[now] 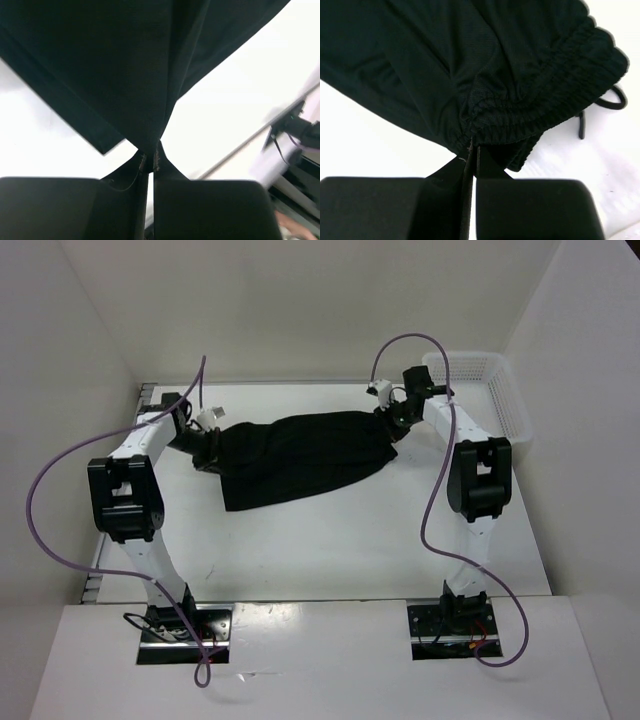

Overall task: Fold and stack the shorts
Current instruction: Fold the shorts

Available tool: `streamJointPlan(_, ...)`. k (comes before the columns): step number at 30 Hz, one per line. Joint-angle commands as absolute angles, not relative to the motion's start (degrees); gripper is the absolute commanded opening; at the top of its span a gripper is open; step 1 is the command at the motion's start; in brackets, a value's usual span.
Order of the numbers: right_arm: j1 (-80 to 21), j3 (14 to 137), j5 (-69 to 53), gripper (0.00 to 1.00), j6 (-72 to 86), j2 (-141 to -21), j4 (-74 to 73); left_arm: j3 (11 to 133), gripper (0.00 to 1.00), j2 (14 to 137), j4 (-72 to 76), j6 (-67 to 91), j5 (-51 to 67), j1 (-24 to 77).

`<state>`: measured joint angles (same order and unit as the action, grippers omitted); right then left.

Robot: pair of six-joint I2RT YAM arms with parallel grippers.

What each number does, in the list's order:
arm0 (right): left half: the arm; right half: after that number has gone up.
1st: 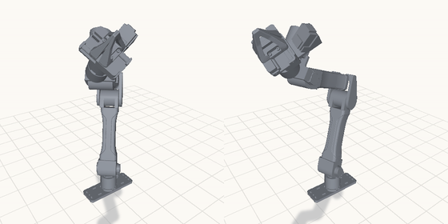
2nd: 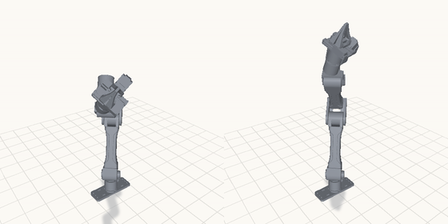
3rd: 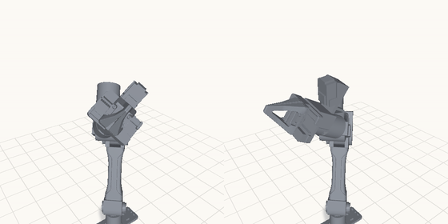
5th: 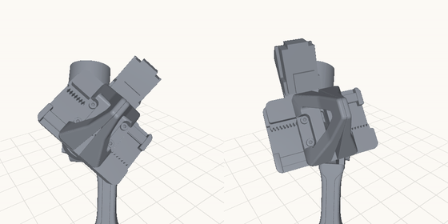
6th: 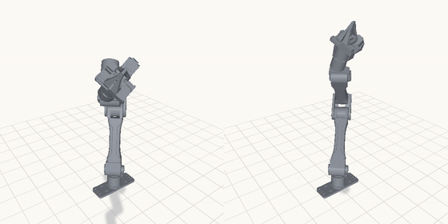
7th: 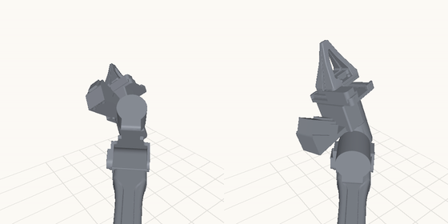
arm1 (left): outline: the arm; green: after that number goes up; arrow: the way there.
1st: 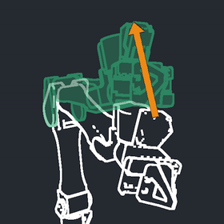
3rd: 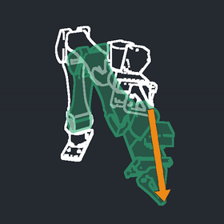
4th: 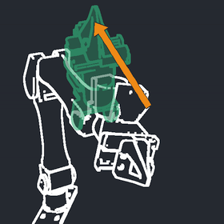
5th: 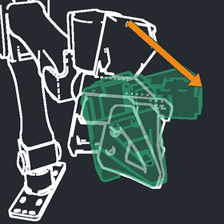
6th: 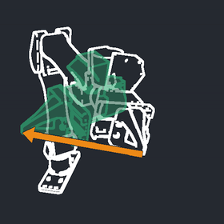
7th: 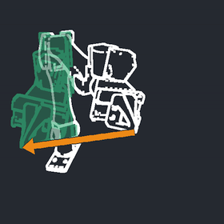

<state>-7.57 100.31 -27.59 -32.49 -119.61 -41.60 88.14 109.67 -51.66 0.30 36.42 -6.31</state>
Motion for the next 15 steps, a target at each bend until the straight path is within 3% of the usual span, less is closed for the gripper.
streamJointPlan(1, -5.5, 100.6, -28.9, 0.00, -37.2, -113.7, -44.8, 84.4, 0.03, 109.3, -53.8, 0.0, 38.3, -8.3)
streamJointPlan(10, -3.7, 97.7, -29.1, 0.00, -40.3, -111.7, -48.2, 85.3, 0.03, 111.0, -60.1, 0.0, 38.8, -9.3)
streamJointPlan(15, -3.7, 93.0, -25.7, 0.00, -41.7, -111.6, -47.0, 81.5, 0.09, 114.3, -60.1, 0.0, 36.7, -8.1)
